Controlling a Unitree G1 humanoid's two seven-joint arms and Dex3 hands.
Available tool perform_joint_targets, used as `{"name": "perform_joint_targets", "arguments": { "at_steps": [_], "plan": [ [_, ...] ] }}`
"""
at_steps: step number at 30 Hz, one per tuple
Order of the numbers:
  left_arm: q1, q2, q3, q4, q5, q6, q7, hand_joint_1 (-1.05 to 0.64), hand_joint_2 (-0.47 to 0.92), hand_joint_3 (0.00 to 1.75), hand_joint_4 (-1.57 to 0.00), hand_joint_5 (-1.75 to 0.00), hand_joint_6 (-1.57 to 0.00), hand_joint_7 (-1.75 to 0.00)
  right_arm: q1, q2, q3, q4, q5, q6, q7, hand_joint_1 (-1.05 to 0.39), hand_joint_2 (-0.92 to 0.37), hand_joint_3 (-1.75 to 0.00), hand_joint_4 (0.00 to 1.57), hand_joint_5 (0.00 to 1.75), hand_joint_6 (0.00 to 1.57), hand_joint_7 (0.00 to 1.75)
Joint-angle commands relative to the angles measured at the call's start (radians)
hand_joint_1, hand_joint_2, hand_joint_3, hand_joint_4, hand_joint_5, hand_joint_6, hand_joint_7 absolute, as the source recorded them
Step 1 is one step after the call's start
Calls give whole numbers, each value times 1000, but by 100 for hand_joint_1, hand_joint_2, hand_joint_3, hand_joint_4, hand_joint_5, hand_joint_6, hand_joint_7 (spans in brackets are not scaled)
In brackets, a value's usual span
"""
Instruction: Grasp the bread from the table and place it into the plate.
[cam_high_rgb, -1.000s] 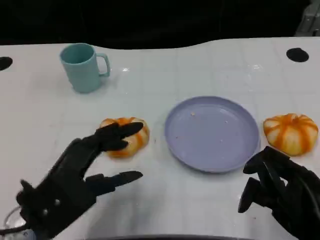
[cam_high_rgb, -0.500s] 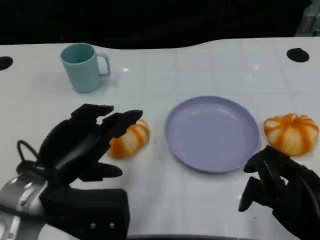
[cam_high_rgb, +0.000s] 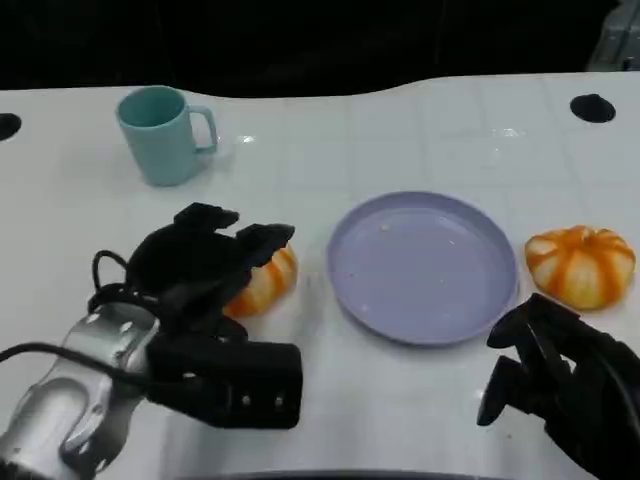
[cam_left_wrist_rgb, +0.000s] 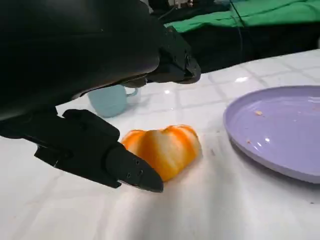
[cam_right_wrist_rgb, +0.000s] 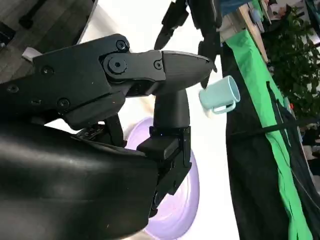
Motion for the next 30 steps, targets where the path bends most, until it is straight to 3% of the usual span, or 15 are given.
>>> {"name": "perform_joint_targets", "arguments": {
  "at_steps": [1, 14, 28, 30],
  "plan": [
    [-132, -48, -47, 210, 18, 70, -8, -24, 73, 0, 0, -34, -24, 0, 4, -10, -12, -10, 10, -2, 2, -44, -92, -40, 65, 175, 49, 163],
    [-383, -157, -137, 793, -25, 10, 178, -27, 76, 1, -1, -34, -23, 0, 11, -11, -14, -19, 15, 4, 2, -44, -92, -38, 65, 175, 49, 163],
    [-479, -220, -166, 1023, -93, -60, 220, -26, 78, 0, -8, -27, -26, -1, 17, -11, -13, -22, 20, 6, 2, -45, -92, -38, 66, 175, 50, 161],
    [-478, -220, -168, 1033, -97, -76, 242, -23, 83, 1, -26, -23, -41, -2, 17, -11, -14, -23, 23, 8, 3, -45, -92, -38, 65, 175, 49, 161]
  ]
}}
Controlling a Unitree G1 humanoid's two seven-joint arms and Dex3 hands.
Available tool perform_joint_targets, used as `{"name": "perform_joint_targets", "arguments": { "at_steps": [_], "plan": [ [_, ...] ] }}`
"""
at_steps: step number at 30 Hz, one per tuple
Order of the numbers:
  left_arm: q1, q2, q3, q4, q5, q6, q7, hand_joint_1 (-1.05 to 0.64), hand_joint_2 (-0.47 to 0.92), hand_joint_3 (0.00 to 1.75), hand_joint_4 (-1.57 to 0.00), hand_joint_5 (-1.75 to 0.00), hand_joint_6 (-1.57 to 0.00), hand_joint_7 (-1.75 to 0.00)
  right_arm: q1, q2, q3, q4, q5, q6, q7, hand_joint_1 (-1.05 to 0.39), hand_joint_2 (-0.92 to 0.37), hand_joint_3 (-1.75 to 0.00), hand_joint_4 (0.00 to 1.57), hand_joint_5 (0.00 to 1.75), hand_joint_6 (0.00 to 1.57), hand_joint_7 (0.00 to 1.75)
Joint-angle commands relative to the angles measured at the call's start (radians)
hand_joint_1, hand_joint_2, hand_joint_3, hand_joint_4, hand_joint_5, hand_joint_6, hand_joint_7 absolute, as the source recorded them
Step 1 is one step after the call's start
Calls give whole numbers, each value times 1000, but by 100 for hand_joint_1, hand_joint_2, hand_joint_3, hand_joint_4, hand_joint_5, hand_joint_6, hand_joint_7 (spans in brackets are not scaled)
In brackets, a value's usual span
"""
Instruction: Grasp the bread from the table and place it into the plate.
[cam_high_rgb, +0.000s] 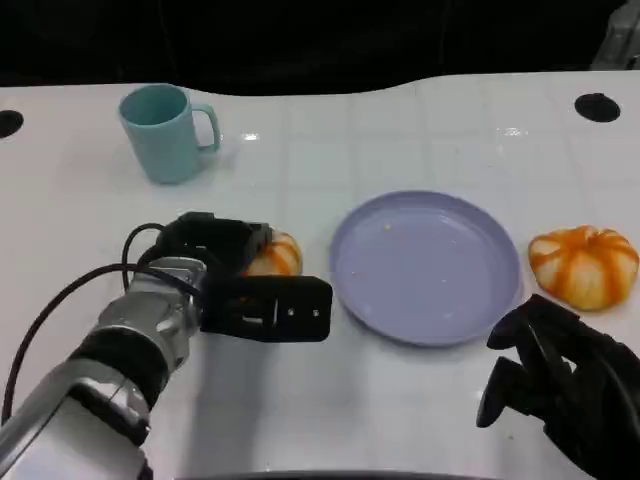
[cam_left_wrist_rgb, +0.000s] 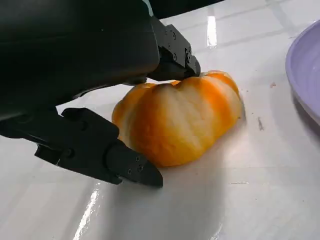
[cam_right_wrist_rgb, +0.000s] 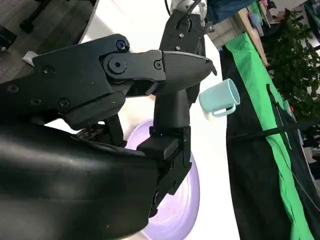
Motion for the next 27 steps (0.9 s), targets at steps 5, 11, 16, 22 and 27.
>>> {"name": "perform_joint_targets", "arguments": {
  "at_steps": [5, 11, 16, 22, 27],
  "plan": [
    [20, 13, 8, 44, -40, -97, 204, -26, 91, 16, -83, -152, -115, -13, 11, -10, -10, -19, 6, 8, -8, -44, -92, -39, 65, 175, 49, 162],
    [17, 27, -3, 35, -26, -101, 309, -23, 92, 24, -78, -174, -79, -89, 7, -14, -17, -11, 12, 5, -1, -44, -92, -38, 64, 175, 49, 161],
    [10, 35, 5, 13, -37, -115, 385, -21, 92, 22, -82, -175, -56, -170, 4, -15, -19, -4, 9, 4, -1, -45, -92, -38, 64, 175, 49, 161],
    [4, 46, 54, -39, -77, -122, 421, -14, 87, 27, -85, -175, -51, -172, 2, -16, -18, 3, 5, -2, 3, -45, -92, -38, 64, 175, 50, 161],
    [-5, 50, 84, -85, -96, -123, 439, -10, 73, 53, -86, -175, -54, -175, -1, -16, -17, 11, 3, -11, 7, -44, -92, -39, 66, 175, 51, 161]
  ]
}}
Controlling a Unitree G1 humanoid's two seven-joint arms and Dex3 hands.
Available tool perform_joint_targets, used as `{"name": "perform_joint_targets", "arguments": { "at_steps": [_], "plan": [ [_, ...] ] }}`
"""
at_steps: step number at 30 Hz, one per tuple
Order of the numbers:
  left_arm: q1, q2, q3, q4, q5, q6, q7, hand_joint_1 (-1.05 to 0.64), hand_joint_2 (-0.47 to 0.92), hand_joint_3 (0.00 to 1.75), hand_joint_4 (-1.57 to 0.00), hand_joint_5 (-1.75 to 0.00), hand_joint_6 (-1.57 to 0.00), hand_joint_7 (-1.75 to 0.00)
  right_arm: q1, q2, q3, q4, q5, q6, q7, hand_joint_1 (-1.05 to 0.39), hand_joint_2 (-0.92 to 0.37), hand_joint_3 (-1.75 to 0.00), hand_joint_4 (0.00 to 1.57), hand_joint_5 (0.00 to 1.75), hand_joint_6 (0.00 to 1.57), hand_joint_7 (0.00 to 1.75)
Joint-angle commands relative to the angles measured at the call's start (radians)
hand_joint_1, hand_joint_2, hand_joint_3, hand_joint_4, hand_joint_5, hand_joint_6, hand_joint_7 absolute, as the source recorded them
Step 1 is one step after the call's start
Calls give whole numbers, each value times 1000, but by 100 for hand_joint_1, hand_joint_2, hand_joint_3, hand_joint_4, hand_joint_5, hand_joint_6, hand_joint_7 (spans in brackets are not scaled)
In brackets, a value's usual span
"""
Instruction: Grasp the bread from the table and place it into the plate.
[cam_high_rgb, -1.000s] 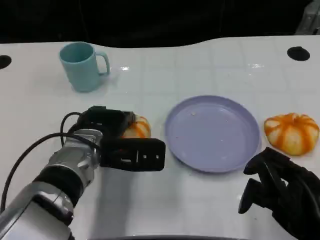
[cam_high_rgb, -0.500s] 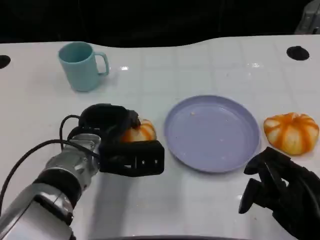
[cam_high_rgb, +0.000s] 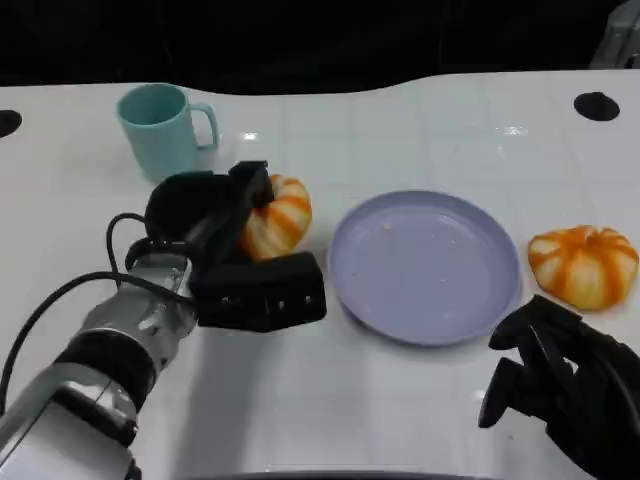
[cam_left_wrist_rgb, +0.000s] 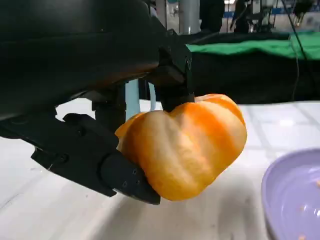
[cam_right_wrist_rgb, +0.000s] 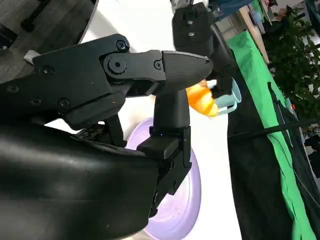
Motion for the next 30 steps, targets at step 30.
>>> {"name": "perform_joint_targets", "arguments": {
  "at_steps": [30],
  "plan": [
    [-206, -198, -3, 6, -99, -103, -318, -20, 53, 95, -89, -175, -76, -147, 12, -3, -5, -16, 5, 1, -1, -44, -92, -41, 64, 175, 48, 163]
  ]
}}
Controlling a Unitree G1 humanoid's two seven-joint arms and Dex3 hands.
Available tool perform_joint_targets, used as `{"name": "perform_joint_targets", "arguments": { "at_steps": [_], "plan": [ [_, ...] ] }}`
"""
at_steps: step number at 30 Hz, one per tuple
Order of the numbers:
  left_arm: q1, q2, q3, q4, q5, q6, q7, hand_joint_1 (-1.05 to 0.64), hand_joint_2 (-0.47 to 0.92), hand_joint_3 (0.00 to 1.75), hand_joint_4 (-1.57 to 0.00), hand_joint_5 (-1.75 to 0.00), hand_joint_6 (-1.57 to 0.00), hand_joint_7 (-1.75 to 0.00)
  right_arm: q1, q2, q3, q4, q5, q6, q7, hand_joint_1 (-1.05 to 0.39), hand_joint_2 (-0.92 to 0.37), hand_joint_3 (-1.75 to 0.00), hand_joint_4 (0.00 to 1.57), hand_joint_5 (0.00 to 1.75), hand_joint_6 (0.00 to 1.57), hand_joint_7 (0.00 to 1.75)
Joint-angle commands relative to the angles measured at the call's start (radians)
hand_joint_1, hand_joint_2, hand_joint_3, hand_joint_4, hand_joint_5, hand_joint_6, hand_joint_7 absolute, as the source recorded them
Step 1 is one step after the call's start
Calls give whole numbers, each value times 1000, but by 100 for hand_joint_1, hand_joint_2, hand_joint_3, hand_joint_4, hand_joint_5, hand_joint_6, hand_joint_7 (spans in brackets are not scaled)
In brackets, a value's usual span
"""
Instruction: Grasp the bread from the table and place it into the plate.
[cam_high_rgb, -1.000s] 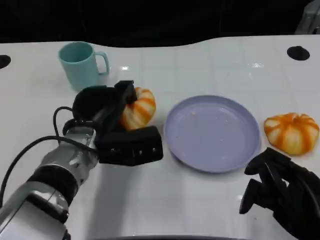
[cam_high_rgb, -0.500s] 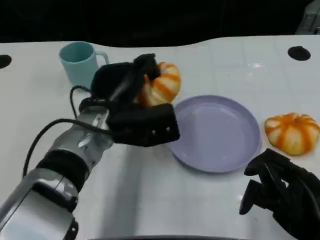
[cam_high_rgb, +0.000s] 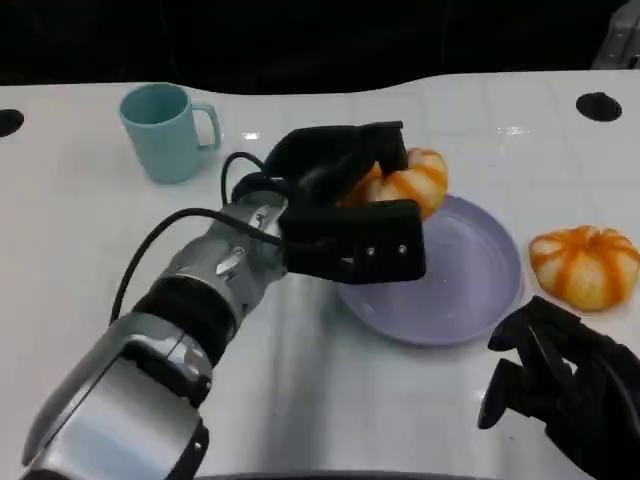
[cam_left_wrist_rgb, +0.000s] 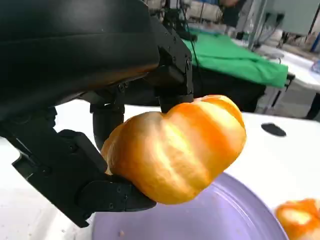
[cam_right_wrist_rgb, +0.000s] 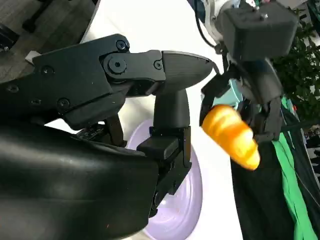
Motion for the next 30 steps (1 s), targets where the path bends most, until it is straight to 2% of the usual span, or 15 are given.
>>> {"name": "perform_joint_targets", "arguments": {
  "at_steps": [1, 3, 5, 8, 10, 15, 16, 18, 20, 21, 22, 23, 24, 26, 30],
  "plan": [
    [-56, -33, -23, 38, 14, 15, -16, -20, 53, 96, -89, -175, -75, -150, 11, -4, -5, -13, 9, 1, -3, -44, -92, -41, 64, 175, 48, 163],
    [-64, -47, -35, 56, 21, 15, -11, -20, 53, 96, -89, -175, -73, -154, 12, -5, -1, -13, 4, -1, -4, -44, -92, -41, 64, 175, 48, 163],
    [-70, -58, -43, 71, 24, 17, -9, -20, 55, 98, -88, -175, -75, -143, 12, -5, 2, -13, 1, -4, -4, -44, -92, -41, 64, 175, 48, 163],
    [-79, -81, -53, 94, 29, 37, -20, -19, 62, 83, -80, -174, -86, -82, 14, -4, 6, -12, -5, -13, -2, -44, -92, -41, 63, 175, 48, 163],
    [-80, -88, -59, 100, 32, 40, -23, -19, 65, 76, -79, -175, -93, -60, 14, -3, 7, -12, -4, -14, -1, -44, -92, -41, 63, 175, 47, 163],
    [-76, -101, -77, 118, 48, 55, -25, -19, 78, 45, -79, -175, -87, -108, 18, -1, 9, -12, -4, -23, 4, -44, -92, -41, 64, 175, 47, 164],
    [-76, -103, -78, 121, 48, 60, -27, -20, 78, 39, -77, -171, -83, -110, 19, -2, 9, -13, -5, -23, 4, -44, -92, -41, 64, 175, 47, 164],
    [-75, -107, -73, 125, 38, 68, -40, -24, 81, 17, -74, -160, -91, -75, 20, -2, 10, -14, -6, -23, 4, -45, -92, -41, 64, 175, 46, 164],
    [-75, -110, -64, 128, 26, 75, -60, -25, 87, 6, -72, -163, -92, -38, 22, -3, 10, -16, -7, -23, 3, -45, -92, -41, 64, 175, 46, 165],
    [-79, -109, -68, 132, 28, 81, -87, -25, 88, 3, -71, -165, -93, -29, 22, -3, 9, -17, -6, -21, 2, -45, -92, -41, 64, 175, 46, 165],
    [-84, -107, -80, 135, 39, 88, -112, -30, 90, 10, -55, -133, -81, -17, 23, -3, 9, -18, -5, -21, 2, -45, -92, -41, 64, 175, 46, 165],
    [-88, -105, -89, 137, 47, 94, -129, -38, 91, 18, -48, -80, -66, -7, 23, -3, 9, -18, -5, -21, 2, -45, -92, -41, 64, 175, 46, 165],
    [-92, -103, -100, 138, 57, 103, -148, -41, 92, 21, -49, -56, -60, -4, 23, -2, 8, -16, -4, -23, 4, -45, -92, -41, 64, 175, 46, 165],
    [-97, -102, -116, 140, 71, 123, -171, -53, 92, 27, -36, -27, -38, -1, 21, -2, 6, -9, -2, -26, 7, -45, -92, -40, 64, 175, 46, 165],
    [-108, -100, -153, 142, 104, 165, -204, -69, 92, 33, -16, -9, -23, 0, 17, -3, 6, -4, -5, -27, 6, -45, -92, -40, 65, 175, 47, 165]
  ]
}}
